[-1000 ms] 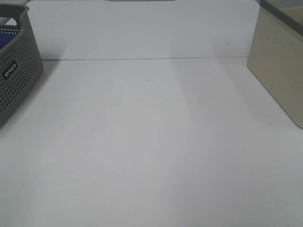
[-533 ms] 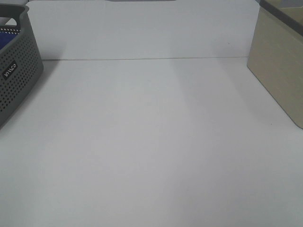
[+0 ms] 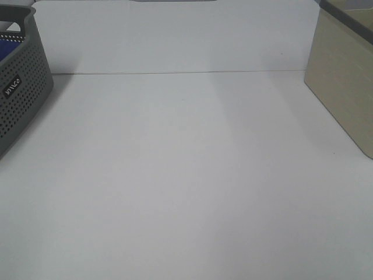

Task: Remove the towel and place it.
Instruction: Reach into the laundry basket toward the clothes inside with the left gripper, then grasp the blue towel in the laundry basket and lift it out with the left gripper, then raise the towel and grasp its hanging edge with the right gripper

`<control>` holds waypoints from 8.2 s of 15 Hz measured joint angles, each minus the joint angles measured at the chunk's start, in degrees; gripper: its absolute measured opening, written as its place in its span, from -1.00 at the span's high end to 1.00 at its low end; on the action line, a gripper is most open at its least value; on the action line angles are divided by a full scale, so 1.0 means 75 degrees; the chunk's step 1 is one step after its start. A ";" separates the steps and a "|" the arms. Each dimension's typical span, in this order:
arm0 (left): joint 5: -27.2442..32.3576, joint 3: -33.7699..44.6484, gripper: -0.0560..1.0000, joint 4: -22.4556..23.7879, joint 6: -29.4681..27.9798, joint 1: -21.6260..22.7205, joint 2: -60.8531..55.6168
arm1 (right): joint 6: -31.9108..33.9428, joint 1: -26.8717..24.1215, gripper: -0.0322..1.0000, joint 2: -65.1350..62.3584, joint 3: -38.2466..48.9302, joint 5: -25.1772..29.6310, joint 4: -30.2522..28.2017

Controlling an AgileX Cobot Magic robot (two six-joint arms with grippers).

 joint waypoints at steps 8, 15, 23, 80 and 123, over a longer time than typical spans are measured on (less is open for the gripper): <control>0.0000 0.0000 -0.98 0.0000 0.0000 0.0000 0.0000 | 0.0000 0.0000 -0.80 0.0000 0.0000 0.0000 0.0000; 0.0000 0.0000 -0.98 0.0000 0.0000 0.0000 0.0000 | 0.0000 0.0000 -0.80 0.0000 0.0000 0.0000 0.0000; 0.0000 0.0000 -0.98 0.0000 0.0000 0.0000 0.0000 | 0.0000 0.0000 -0.80 0.0000 0.0000 0.0000 0.0000; -0.1956 -0.9374 -0.89 0.2063 0.8846 0.1749 1.6578 | 0.0000 0.0000 -0.80 0.0000 0.0000 0.0000 0.0008; -0.1772 -0.9748 0.89 0.3583 0.9251 -0.4393 1.0726 | -0.5233 0.0000 -0.80 0.2926 -0.0145 -0.2391 0.4820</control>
